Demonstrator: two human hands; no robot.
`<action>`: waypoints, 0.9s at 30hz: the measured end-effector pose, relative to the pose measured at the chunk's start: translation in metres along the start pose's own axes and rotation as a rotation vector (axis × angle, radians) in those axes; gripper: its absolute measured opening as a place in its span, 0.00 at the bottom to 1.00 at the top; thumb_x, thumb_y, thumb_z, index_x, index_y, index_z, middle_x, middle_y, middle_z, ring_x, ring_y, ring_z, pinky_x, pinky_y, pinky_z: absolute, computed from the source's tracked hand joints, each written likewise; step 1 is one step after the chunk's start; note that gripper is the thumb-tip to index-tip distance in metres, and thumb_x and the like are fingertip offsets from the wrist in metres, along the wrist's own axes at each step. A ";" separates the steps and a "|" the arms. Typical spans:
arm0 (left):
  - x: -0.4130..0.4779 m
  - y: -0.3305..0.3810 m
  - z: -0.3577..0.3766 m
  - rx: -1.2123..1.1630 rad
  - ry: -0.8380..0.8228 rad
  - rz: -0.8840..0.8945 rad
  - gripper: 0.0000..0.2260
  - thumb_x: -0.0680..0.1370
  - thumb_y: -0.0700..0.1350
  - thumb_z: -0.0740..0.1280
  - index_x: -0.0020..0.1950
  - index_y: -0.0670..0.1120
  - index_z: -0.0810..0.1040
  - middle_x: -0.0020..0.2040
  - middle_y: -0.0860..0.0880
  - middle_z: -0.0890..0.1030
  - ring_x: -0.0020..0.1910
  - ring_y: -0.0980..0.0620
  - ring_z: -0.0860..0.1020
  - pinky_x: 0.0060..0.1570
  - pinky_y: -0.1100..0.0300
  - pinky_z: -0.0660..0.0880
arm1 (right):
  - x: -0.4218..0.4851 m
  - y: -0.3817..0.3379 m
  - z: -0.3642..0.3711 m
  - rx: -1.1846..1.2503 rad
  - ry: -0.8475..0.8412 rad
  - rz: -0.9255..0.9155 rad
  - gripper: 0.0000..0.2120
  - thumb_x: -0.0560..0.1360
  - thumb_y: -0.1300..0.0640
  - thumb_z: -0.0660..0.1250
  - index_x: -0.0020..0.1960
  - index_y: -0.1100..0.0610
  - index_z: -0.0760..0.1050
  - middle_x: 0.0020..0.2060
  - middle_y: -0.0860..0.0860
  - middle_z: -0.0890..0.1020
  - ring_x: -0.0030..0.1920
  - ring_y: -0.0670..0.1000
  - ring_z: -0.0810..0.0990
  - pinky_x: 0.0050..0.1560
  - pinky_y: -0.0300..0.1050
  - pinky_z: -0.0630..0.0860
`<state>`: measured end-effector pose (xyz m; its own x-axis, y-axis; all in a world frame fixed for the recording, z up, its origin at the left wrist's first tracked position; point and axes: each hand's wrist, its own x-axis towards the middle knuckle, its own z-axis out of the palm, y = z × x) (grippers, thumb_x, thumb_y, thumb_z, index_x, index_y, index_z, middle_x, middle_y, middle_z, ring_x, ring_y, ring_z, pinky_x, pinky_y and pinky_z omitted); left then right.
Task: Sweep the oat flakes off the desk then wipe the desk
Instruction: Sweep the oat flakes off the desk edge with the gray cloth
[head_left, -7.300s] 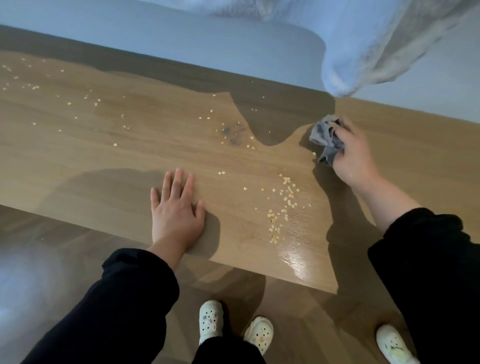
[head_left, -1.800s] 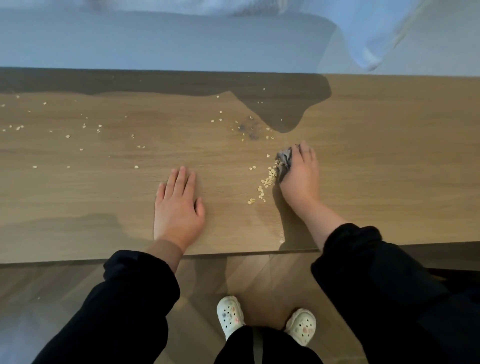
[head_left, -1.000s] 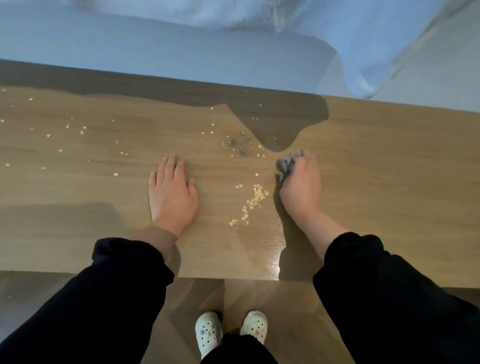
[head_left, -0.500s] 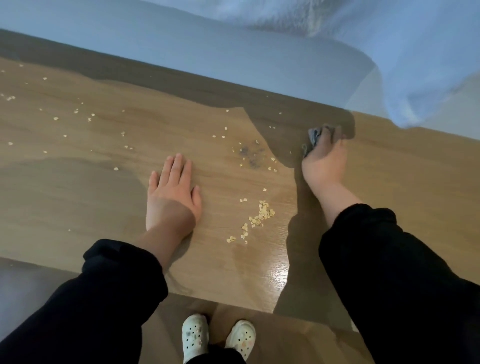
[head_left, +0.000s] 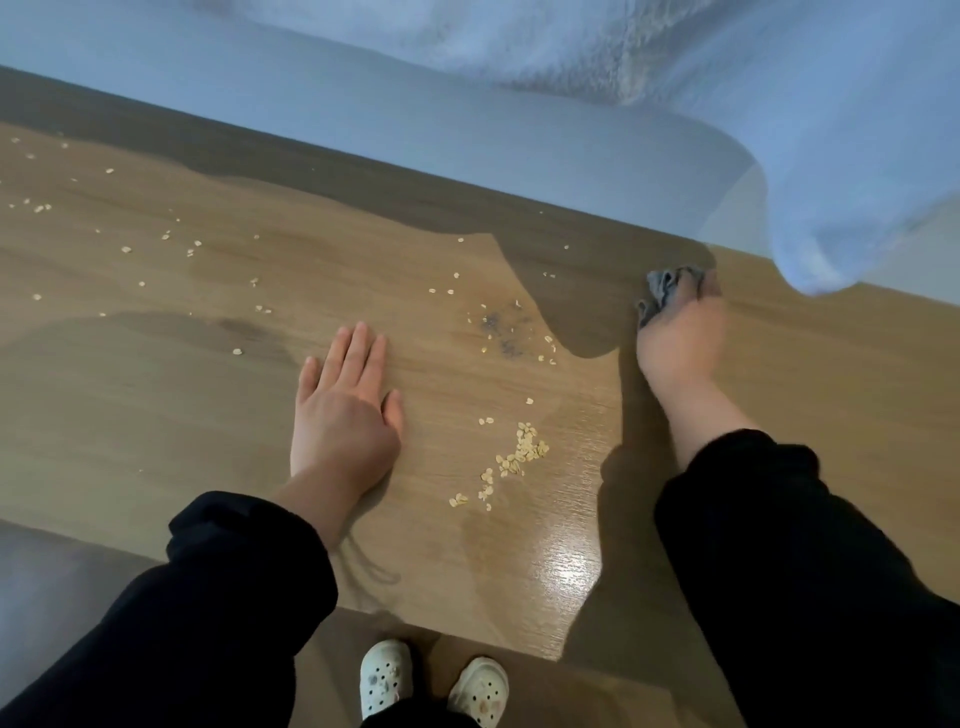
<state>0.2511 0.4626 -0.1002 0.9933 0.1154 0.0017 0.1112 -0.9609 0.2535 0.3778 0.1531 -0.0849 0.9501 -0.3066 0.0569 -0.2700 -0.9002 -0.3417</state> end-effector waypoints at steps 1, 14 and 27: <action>0.000 0.000 -0.001 -0.001 -0.003 -0.003 0.29 0.77 0.51 0.51 0.78 0.46 0.58 0.79 0.49 0.55 0.78 0.52 0.50 0.75 0.51 0.46 | 0.002 -0.016 0.007 0.028 0.007 0.025 0.24 0.76 0.58 0.61 0.71 0.64 0.65 0.71 0.63 0.64 0.71 0.64 0.64 0.71 0.57 0.63; 0.002 -0.002 0.002 0.029 -0.003 0.022 0.29 0.76 0.52 0.51 0.76 0.44 0.62 0.77 0.47 0.60 0.77 0.49 0.55 0.74 0.47 0.52 | 0.047 -0.009 0.008 -0.001 0.063 0.234 0.26 0.80 0.53 0.59 0.75 0.60 0.59 0.74 0.62 0.59 0.73 0.62 0.59 0.73 0.55 0.58; 0.002 -0.001 0.001 0.038 -0.002 0.013 0.29 0.76 0.52 0.51 0.76 0.44 0.63 0.77 0.46 0.61 0.77 0.49 0.56 0.74 0.46 0.53 | 0.037 -0.083 0.024 0.043 -0.137 -0.436 0.21 0.77 0.61 0.63 0.69 0.61 0.68 0.69 0.59 0.67 0.68 0.62 0.66 0.67 0.52 0.65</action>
<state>0.2530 0.4638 -0.1012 0.9947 0.1027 0.0024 0.0997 -0.9713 0.2161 0.4388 0.2241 -0.0770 0.9862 0.1447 0.0804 0.1639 -0.9216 -0.3519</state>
